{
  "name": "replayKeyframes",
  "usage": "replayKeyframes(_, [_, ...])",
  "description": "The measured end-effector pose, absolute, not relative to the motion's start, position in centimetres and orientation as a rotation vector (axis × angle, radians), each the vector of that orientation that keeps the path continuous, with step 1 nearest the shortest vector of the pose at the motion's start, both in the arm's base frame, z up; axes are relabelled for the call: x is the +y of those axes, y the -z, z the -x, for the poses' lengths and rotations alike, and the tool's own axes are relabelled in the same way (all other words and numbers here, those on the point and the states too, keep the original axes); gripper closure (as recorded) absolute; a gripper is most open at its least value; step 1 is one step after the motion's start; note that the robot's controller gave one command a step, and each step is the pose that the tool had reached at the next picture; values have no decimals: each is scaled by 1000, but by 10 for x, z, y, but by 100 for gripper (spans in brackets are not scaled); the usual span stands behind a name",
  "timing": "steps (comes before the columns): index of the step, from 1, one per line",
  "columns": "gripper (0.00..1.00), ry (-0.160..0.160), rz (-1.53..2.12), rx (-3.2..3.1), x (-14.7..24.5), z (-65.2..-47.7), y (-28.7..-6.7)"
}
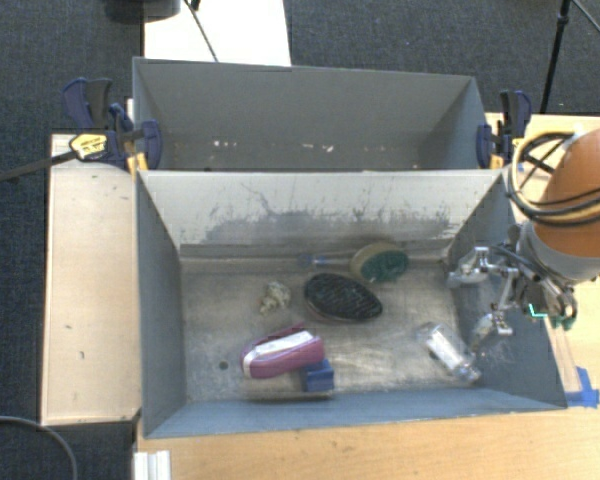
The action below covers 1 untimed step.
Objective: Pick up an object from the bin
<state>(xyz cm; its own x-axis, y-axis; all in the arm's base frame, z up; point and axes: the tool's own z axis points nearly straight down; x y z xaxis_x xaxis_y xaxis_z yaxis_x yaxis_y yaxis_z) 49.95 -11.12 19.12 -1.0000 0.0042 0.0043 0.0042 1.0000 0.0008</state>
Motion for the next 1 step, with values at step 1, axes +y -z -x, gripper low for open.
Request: replayKeyframes(1, [0, 6, 22, -3141, -51, -538, -142])
